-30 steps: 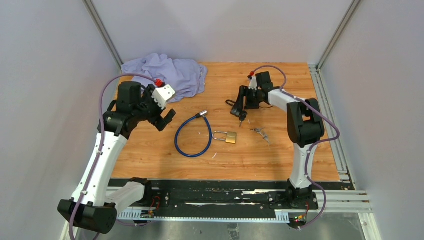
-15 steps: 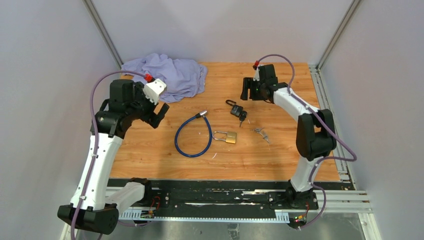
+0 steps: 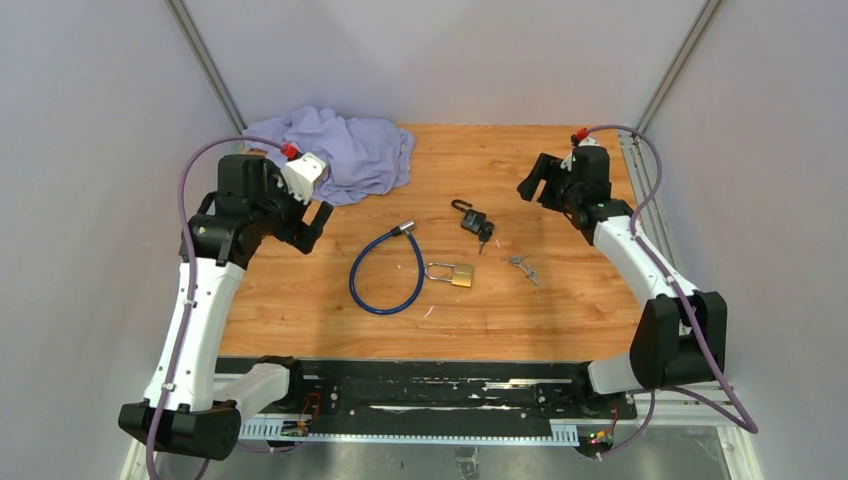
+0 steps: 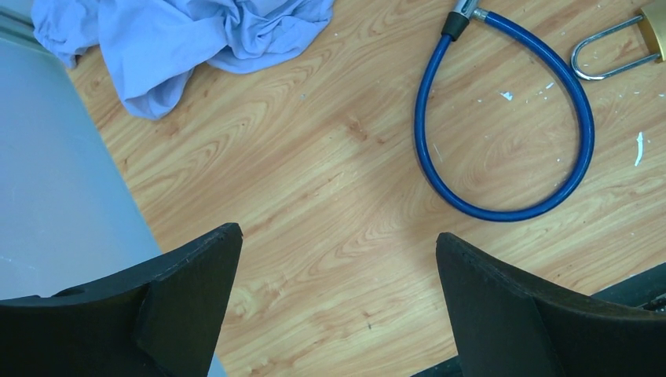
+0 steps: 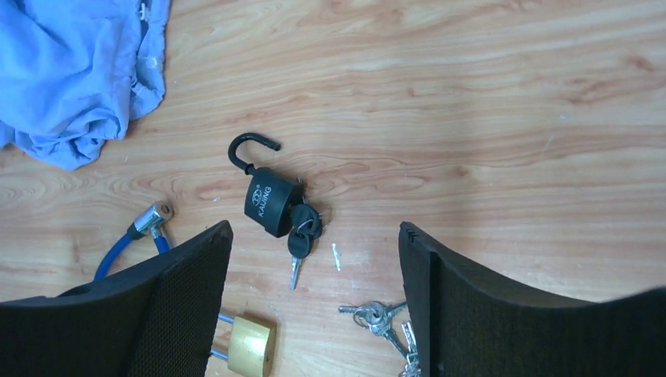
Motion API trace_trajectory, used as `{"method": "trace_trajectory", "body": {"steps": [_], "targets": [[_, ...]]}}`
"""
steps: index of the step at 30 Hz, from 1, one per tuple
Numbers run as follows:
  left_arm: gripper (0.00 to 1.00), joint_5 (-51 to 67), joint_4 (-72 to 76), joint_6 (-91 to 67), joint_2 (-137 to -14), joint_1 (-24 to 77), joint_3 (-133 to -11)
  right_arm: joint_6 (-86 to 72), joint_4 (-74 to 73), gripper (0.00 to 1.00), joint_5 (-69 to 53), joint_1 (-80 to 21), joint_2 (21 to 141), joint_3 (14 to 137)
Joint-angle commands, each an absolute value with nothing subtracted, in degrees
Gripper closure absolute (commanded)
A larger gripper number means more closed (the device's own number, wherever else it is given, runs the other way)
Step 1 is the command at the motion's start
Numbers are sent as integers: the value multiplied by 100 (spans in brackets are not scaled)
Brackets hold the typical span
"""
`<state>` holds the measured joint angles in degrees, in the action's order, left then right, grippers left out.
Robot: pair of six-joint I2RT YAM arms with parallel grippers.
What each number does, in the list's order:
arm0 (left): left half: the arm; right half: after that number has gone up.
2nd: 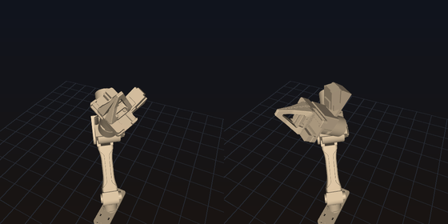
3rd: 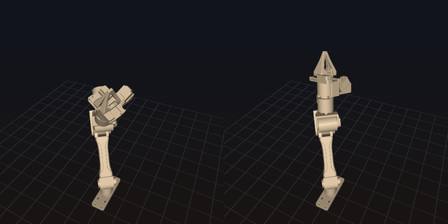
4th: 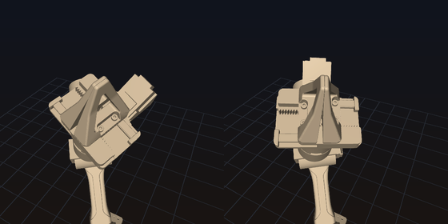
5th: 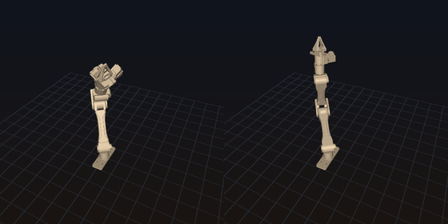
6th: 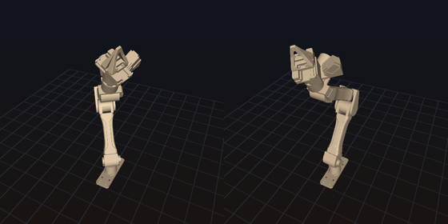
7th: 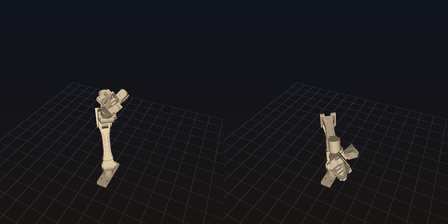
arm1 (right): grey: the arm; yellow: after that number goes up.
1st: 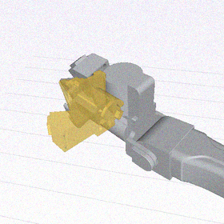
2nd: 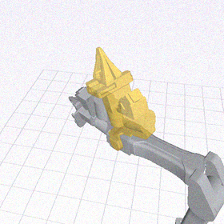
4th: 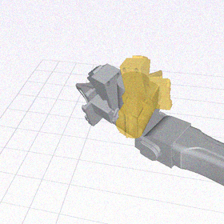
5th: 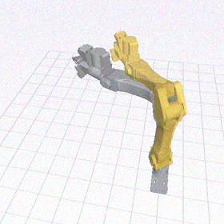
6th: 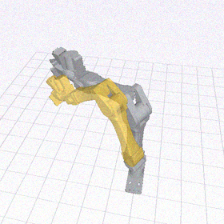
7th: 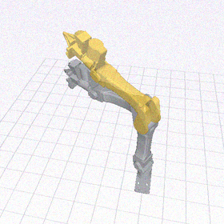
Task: Unlock with the key
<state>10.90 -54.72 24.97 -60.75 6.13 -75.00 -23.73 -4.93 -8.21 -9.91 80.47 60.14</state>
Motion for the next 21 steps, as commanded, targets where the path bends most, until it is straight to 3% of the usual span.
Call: {"method": "trace_trajectory", "body": {"steps": [1, 4, 8, 10, 12, 21], "targets": [[2, 1010, -5555, 2392, -5853, 541, -7698, -2522, -1256, 24, -910, -1058, 8143, 6382], [2, 978, -5555, 2363, -5781, 527, -7686, -2197, -1896, 23, -434, -1230, 8128, 6655], [2, 971, -5563, 2321, -5693, 510, -7617, -3205, -1991, 18, 426, -857, 7567, 6301], [2, 1013, -5603, 2320, -5678, 501, -7577, -3593, -1209, 10, -371, -435, 7053, 5670], [2, 1076, -5607, 2278, -5723, 501, -7492, -3674, -629, 10, -978, -320, 6722, 5201], [2, 1869, -5689, 2495, -6071, 503, -7401, -2219, -2375, 10, 1, -2256, 7529, 5992]]}}
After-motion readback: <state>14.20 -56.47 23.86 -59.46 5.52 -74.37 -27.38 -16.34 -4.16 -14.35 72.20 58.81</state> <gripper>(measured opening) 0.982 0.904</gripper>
